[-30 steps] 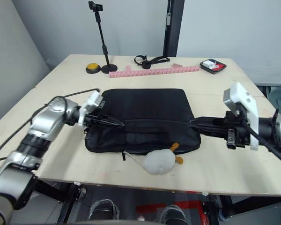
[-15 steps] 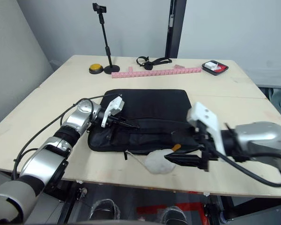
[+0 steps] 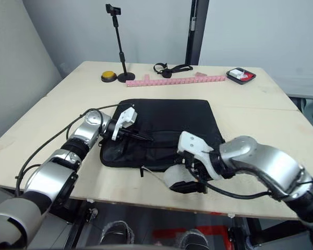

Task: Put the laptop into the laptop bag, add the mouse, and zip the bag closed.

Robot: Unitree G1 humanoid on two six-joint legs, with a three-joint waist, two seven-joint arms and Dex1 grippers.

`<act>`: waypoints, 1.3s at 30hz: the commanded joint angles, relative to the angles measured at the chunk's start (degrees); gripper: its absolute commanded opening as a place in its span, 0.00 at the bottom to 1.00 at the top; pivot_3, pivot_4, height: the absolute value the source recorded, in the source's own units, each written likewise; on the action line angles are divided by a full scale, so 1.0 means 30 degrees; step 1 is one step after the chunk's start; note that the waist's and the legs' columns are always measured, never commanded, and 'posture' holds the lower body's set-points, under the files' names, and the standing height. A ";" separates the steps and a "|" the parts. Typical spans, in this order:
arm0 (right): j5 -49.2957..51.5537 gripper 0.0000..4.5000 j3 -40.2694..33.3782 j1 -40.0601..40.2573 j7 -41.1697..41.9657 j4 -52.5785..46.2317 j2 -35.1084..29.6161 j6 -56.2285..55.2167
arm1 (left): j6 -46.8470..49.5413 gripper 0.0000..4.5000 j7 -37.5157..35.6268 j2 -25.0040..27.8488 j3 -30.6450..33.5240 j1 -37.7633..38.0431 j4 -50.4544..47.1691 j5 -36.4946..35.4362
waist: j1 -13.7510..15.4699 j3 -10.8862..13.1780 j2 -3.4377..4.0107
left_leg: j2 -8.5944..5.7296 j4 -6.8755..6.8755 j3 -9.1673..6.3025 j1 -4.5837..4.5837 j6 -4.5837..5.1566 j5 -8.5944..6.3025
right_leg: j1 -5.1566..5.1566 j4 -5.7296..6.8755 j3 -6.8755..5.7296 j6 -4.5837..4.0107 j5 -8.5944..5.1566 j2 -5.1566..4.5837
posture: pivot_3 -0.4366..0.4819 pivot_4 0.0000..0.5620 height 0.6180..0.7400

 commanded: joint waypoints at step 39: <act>-0.0477 0.00 -1.1037 1.1114 0.2022 -0.3039 -0.3675 0.0185 | -0.3722 0.00 0.0733 -0.0381 -0.1163 0.0791 0.2173 0.3469 | 0.0403 -0.0031 -0.0005 | -0.0049 -0.0035 0.0049 -0.0020 0.0079 -0.0012 | 0.0013 -0.0113 0.0001 0.0017 -0.0011 -0.0125 | 0.48 0.27 0.94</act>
